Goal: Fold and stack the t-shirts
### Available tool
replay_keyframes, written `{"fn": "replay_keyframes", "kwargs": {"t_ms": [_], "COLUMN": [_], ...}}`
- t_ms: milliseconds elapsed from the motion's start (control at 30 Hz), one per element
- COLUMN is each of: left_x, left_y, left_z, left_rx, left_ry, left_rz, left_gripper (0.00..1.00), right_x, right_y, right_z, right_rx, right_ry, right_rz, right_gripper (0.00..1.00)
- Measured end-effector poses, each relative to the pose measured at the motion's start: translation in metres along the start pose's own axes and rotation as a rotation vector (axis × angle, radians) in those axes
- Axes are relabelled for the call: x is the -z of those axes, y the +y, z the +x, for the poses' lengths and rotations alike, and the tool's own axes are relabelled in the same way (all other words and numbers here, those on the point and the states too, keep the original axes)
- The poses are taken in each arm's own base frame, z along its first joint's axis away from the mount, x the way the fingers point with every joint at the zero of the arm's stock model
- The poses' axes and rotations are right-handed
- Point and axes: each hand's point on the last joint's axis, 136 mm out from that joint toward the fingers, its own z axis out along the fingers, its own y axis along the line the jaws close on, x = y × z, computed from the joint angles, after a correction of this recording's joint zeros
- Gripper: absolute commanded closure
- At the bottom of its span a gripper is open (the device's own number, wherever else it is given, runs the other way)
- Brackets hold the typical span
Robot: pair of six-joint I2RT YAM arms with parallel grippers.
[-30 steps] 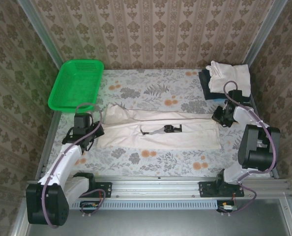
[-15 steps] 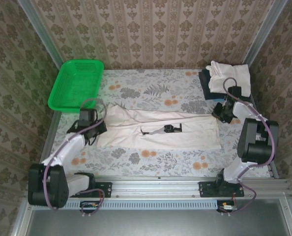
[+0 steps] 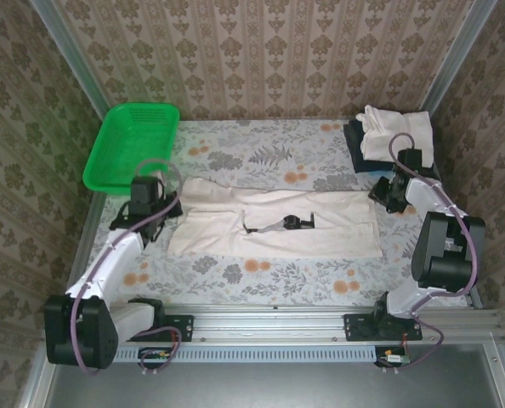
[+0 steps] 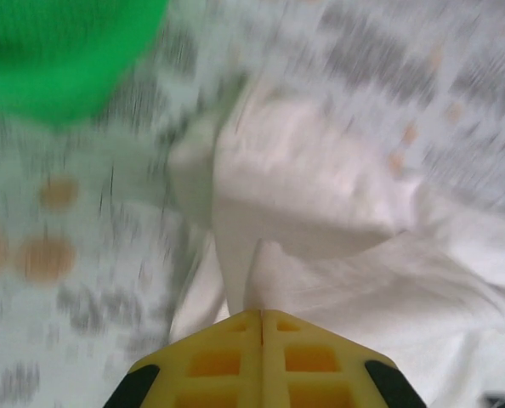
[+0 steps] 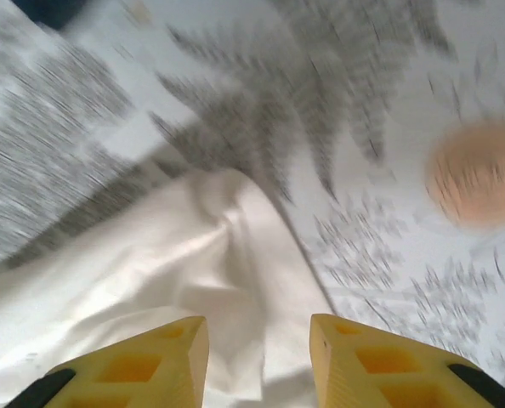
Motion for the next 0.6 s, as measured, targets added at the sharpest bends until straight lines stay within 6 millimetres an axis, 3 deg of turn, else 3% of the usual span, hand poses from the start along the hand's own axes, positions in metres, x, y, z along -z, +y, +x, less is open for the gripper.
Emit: {"fn": "replay_keyframes", "kwargs": {"t_ms": [100,167,367,500,600], "left_x": [-0.007,-0.005,-0.003,-0.006,-0.008], "left_y": [0.015,0.021,0.02,0.02,0.021], "left_z": [0.049,0.064,0.062,0.066,0.066], "left_rx": [0.025,0.035,0.037,0.035,0.035], "left_ry": [0.105,0.143,0.128,0.144,0.148], "left_rz": [-0.03,-0.045,-0.039,-0.045,-0.048], "left_gripper": [1.0,1.0,1.0,1.0,1.0], "right_x": [-0.006,-0.001,0.012,0.004,-0.013], "right_y": [-0.014,-0.015,0.004,0.016,0.019], "right_z": [0.025,0.028,0.021,0.027,0.034], "right_rx": [-0.009,-0.015,-0.017,-0.002,0.0], "right_ry": [0.052,0.052,-0.009,0.008,0.052], "right_rz": [0.039,0.038,-0.018,-0.032,-0.022], "right_gripper": [0.58,0.53,0.52,0.55,0.55]}}
